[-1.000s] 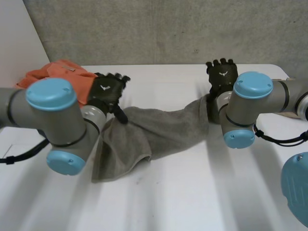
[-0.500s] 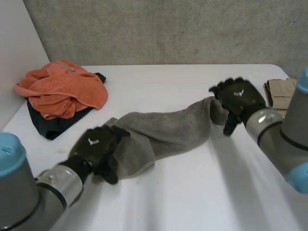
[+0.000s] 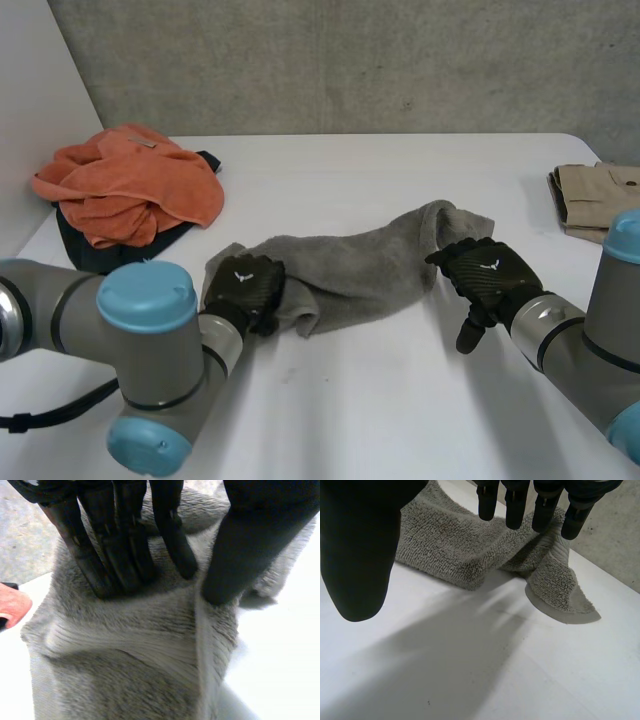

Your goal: Fold the laundry.

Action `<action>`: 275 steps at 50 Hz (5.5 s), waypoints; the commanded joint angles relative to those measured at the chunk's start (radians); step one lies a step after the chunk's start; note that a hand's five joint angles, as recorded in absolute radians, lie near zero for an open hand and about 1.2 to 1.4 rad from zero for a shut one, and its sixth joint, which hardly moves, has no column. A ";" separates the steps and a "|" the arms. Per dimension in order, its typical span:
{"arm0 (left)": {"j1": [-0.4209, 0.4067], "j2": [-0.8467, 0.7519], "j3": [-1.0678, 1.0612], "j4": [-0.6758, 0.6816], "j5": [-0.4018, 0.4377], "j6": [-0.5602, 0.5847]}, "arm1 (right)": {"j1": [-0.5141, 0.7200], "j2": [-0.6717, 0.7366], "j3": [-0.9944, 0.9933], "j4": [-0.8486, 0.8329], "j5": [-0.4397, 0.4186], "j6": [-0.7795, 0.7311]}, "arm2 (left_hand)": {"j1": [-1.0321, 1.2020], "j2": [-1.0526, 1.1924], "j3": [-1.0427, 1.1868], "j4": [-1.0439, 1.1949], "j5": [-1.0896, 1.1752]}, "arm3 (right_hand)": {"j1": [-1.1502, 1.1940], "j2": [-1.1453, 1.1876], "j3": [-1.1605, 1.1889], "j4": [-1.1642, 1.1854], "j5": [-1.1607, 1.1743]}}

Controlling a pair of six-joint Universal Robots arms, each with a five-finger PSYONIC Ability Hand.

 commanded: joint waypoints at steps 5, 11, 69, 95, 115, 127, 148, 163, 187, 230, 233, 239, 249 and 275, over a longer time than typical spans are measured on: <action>0.064 0.284 -0.072 -0.034 0.022 -0.011 | 0.052 0.035 -0.025 -0.012 0.003 0.049 | 0.330 0.366 0.388 0.383 0.393 | -0.050 -0.038 -0.032 -0.036 -0.040; 0.104 0.449 -0.067 -0.172 0.117 0.039 | 0.126 0.036 -0.042 -0.012 0.003 0.187 | 0.330 0.366 0.388 0.383 0.393 | -0.050 -0.038 -0.032 -0.036 -0.040; 0.029 0.391 -0.291 -0.288 0.161 -0.137 | 0.117 0.044 -0.252 0.131 0.083 -0.007 | -0.609 -0.573 -0.552 -0.556 -0.546 | 1.172 1.183 1.189 1.185 1.181; -0.101 0.220 -0.333 0.004 0.037 0.122 | 0.097 0.031 -0.108 0.000 0.077 0.009 | -0.489 -0.453 -0.431 -0.436 -0.425 | 1.172 1.183 1.189 1.185 1.181; -0.095 0.116 -0.233 0.056 0.049 0.127 | 0.085 0.021 -0.089 -0.015 0.071 0.010 | -0.354 -0.318 -0.296 -0.301 -0.291 | 1.172 1.183 1.189 1.185 1.181; -0.094 0.032 -0.118 0.077 0.074 0.166 | 0.082 0.001 -0.068 -0.029 0.071 0.009 | -0.040 -0.004 0.018 0.013 0.023 | 1.172 1.183 1.189 1.185 1.181; -0.161 0.202 -0.237 -0.036 0.085 0.131 | 0.076 -0.019 -0.060 -0.031 0.066 0.011 | -0.466 -0.429 -0.408 -0.412 -0.402 | 1.172 1.183 1.189 1.185 1.181; -0.135 0.130 -0.245 0.013 0.033 0.189 | 0.080 -0.013 -0.045 -0.043 0.063 0.009 | -0.445 -0.409 -0.387 -0.392 -0.381 | 1.172 1.183 1.189 1.185 1.181; -0.097 0.030 -0.142 0.130 0.028 0.245 | 0.091 -0.010 -0.032 -0.055 0.063 0.009 | -0.204 -0.168 -0.147 -0.151 -0.141 | 1.172 1.183 1.189 1.185 1.181; 0.139 0.335 -0.061 -0.388 0.283 0.104 | -0.003 -0.075 -0.327 0.599 -0.118 -0.532 | 0.330 0.366 0.388 0.383 0.393 | 1.172 1.183 1.189 1.185 1.181; 0.144 0.222 0.015 -0.354 0.257 0.110 | 0.030 0.011 -0.388 0.520 -0.066 -0.454 | 0.330 0.366 0.388 0.383 0.393 | 1.172 1.183 1.189 1.185 1.181; 0.162 0.119 0.285 -0.170 0.149 0.081 | 0.071 0.113 -0.555 0.173 0.068 -0.253 | 0.330 0.366 0.388 0.383 0.393 | 1.172 1.183 1.189 1.185 1.181; 0.187 0.232 0.445 0.264 0.111 -0.062 | 0.048 -0.024 -0.562 -0.440 -0.018 0.019 | 0.330 0.366 0.388 0.383 0.393 | 1.172 1.183 1.189 1.185 1.181; 0.153 0.260 -0.136 0.149 0.249 0.002 | 0.050 0.384 -0.692 0.360 -0.152 -0.598 | 0.330 0.366 0.388 0.383 0.393 | 0.292 0.304 0.310 0.305 0.301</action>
